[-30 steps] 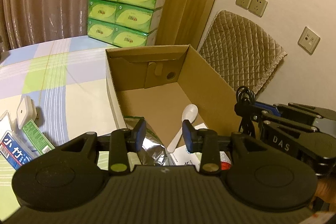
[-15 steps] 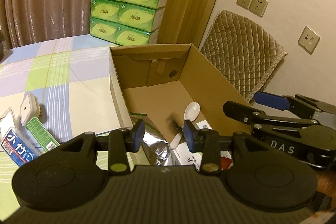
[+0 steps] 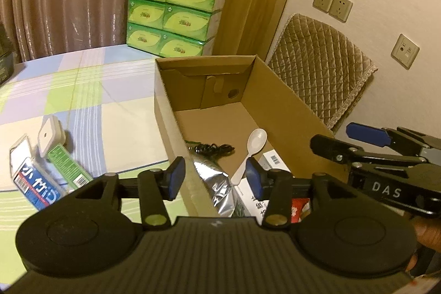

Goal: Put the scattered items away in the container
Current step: 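Open both tools to release spoon and cable and withdraw from box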

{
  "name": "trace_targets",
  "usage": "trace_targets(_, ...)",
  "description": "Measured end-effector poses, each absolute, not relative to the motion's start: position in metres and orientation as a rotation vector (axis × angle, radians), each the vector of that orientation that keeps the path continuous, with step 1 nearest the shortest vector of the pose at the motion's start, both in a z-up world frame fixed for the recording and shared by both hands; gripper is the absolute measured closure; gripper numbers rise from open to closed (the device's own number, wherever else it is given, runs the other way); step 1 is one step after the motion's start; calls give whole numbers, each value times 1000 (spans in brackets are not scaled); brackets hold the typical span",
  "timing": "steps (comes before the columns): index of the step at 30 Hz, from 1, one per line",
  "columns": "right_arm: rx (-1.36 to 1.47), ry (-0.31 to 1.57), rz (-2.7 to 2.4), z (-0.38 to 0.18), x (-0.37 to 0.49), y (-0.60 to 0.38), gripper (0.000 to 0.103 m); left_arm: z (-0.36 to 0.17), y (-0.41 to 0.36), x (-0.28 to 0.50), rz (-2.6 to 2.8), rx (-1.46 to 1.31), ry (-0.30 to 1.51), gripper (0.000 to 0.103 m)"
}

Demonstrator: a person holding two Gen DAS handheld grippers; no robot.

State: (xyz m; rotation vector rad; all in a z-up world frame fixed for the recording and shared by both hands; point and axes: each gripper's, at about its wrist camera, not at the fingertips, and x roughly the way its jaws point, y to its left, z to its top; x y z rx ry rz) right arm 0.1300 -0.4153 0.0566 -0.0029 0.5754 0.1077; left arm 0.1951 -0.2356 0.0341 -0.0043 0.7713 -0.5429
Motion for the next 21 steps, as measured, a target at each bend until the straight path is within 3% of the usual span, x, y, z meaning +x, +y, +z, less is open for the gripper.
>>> trace_targets(6, 8, 580, 106, 59, 113, -412, 40, 36, -218, 180, -517, -8, 771, 39)
trace_targets(10, 7, 569, 117, 65, 100, -405, 39, 40, -205, 168, -491, -8, 763, 19)
trace_targets(13, 6, 561, 123, 68, 91, -398, 34, 42, -195, 159, -476, -6, 762, 10)
trace_targets(21, -11, 552, 153, 73, 70, -378, 25, 41, -166, 134, -410, 11, 761, 1)
